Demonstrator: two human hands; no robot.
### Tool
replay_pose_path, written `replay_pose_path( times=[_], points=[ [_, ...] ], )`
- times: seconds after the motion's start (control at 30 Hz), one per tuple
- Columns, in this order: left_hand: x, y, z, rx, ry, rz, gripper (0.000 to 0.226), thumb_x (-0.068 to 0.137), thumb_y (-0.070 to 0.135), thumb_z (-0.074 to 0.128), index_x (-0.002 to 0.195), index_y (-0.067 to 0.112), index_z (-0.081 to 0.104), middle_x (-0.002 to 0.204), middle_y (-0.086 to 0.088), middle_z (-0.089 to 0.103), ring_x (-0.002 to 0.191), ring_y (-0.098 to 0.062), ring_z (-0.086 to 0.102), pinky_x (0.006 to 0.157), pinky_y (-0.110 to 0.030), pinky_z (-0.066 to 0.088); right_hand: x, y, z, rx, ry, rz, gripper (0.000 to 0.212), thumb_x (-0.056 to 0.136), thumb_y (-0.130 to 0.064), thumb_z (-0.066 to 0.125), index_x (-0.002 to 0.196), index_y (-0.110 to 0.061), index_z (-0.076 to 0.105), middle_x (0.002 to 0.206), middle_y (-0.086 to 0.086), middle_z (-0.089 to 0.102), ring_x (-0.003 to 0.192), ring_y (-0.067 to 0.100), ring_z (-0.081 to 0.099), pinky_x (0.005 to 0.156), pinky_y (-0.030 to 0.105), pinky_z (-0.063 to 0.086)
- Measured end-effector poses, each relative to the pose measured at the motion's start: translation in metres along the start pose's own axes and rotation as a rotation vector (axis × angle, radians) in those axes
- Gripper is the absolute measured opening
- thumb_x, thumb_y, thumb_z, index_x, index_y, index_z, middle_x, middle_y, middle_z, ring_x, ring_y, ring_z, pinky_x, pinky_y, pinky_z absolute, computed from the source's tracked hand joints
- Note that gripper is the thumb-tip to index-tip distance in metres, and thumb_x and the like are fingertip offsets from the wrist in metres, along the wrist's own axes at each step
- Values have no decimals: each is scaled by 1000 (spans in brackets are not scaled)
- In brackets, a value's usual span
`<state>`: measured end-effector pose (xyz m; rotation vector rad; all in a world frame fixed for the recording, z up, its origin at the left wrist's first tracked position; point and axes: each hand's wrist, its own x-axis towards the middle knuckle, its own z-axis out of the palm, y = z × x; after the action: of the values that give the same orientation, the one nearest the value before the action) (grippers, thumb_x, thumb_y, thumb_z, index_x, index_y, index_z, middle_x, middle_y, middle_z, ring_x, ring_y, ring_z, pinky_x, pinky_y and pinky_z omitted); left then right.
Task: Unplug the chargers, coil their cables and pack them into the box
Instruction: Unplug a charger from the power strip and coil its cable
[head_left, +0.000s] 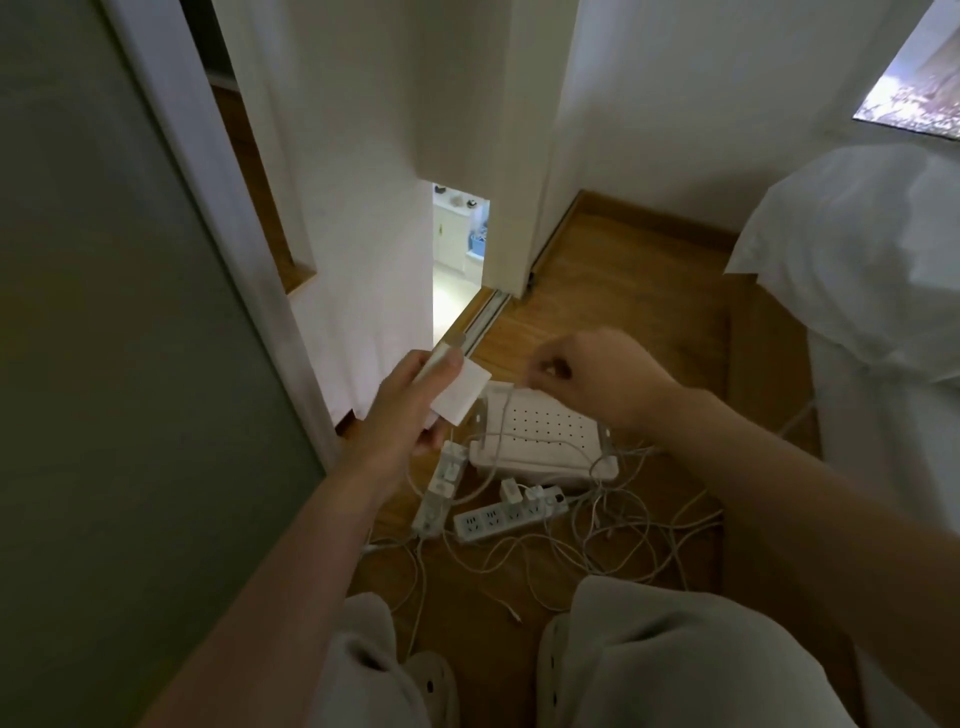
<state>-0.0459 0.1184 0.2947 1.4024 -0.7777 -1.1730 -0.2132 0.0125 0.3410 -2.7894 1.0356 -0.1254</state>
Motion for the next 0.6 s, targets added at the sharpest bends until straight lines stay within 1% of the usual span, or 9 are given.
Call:
replay_pose_path(
  times=[0.1,0.2,0.27,0.37,0.43,0.47,0.5,0.57,0.6],
  points=[
    [-3,-5,8,23,-202,-60,48,79,54,51,111,19,54,80,-3,58,46,-5,45,37,-13,30,-3,-4,11,118,27,3,24,93,-39,50,94,-21,67,66,-14,53,58,0,48,53,14,38],
    [-2,-8,15,-38,-318,-129,56,77,52,55,120,17,51,91,-13,66,41,-7,35,36,-16,23,-1,-5,14,254,67,11,14,93,-32,55,82,-26,62,67,-14,52,56,1,45,52,12,38],
    [-2,-4,15,-63,-326,-123,55,79,49,54,121,14,50,88,-7,70,41,-7,32,36,-16,21,-2,0,16,373,54,36,19,91,-32,56,73,-30,56,64,-10,53,52,2,42,53,10,39],
    [-3,3,12,75,-158,-18,38,89,41,51,114,13,52,75,5,66,47,-2,47,38,-13,30,-7,21,24,444,-46,121,24,95,-30,47,72,-27,55,62,-8,51,49,1,41,48,13,37],
    [0,2,7,138,-25,56,25,93,35,51,110,17,52,92,2,60,71,-3,59,49,-12,44,-15,45,38,401,-91,234,29,99,-26,40,72,-27,50,67,-5,51,60,11,49,55,22,40],
    [3,1,3,152,36,75,23,93,35,52,109,19,51,100,0,58,84,-8,60,58,-16,51,-22,60,47,392,-118,316,29,100,-22,38,73,-26,49,71,-5,52,68,15,52,57,23,42],
    [7,-1,-3,151,100,81,24,93,36,52,110,20,50,106,-2,57,92,-14,60,68,-24,56,-30,73,56,406,-144,399,27,100,-18,38,76,-24,49,75,-5,52,73,16,53,56,19,42],
    [14,-4,-15,147,225,69,30,92,41,54,113,21,49,111,-6,58,97,-22,62,79,-37,58,-49,96,75,355,-268,537,19,99,-11,40,86,-20,50,84,-1,56,78,14,54,53,11,38],
    [17,-6,-20,167,276,68,30,91,43,54,113,23,48,111,-6,59,96,-23,62,79,-39,58,-56,104,81,297,-341,581,18,98,-9,42,85,-18,51,91,3,58,80,15,54,54,13,37]
  ],
)
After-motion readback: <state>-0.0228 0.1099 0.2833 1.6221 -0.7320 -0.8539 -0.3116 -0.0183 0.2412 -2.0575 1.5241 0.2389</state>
